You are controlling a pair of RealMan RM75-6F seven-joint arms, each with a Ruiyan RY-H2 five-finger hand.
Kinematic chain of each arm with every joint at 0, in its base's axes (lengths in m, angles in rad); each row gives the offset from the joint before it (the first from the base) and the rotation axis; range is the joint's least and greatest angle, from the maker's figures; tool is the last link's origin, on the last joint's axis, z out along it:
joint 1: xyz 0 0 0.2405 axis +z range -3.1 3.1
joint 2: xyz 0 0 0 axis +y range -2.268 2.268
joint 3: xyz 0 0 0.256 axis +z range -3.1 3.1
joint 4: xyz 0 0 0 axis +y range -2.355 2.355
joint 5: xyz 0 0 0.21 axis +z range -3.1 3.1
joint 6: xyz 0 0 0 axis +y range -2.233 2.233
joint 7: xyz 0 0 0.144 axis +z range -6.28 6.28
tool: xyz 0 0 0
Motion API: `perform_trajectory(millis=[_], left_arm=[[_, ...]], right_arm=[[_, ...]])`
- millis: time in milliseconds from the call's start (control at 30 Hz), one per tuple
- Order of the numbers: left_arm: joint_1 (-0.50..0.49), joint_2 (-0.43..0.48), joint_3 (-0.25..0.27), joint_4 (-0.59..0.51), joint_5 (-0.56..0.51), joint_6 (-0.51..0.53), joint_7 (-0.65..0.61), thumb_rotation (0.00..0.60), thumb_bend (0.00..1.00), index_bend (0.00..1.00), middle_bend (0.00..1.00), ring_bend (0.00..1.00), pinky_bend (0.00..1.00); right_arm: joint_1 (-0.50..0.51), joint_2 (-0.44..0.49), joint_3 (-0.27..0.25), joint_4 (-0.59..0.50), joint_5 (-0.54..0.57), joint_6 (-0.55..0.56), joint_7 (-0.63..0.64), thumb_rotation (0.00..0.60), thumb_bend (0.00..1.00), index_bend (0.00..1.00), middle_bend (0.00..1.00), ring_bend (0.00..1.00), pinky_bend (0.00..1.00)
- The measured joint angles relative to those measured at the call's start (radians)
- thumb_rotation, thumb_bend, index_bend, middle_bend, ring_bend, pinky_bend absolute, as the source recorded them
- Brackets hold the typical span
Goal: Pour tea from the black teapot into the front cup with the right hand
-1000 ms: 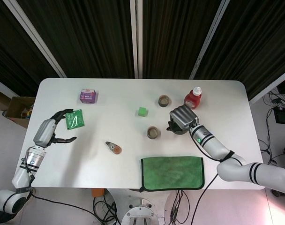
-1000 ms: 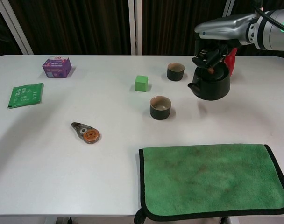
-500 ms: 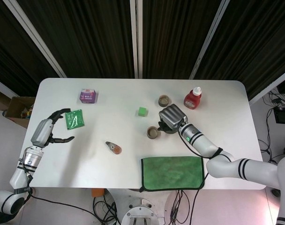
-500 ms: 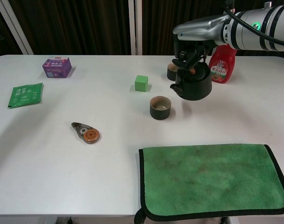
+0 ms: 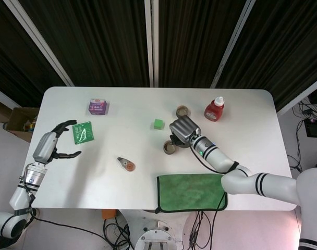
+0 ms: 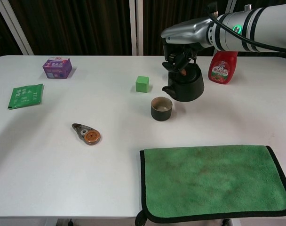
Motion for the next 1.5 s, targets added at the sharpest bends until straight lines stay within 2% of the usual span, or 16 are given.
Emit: perform_trajectory(millis=[833,1500], left_arm=[[0.000,-0.007,0.001,0.019,0.007,0.004,-0.023,0.600,0.12,0.17,0.18,0.17,0.27],[-0.001,-0.008,0.003,0.020,0.010,0.004,-0.025,0.600,0.12,0.17,0.18,0.17,0.27]], right_arm=[[0.064,-0.031,-0.039,-0.001,0.059,0.045,-0.141,0.555,0.65,1.00,1.00,0.92,0.69],[0.074,-0.016,-0.048,-0.027,0.087,0.063,-0.158,0.556,0.65,1.00,1.00,0.92,0.69]])
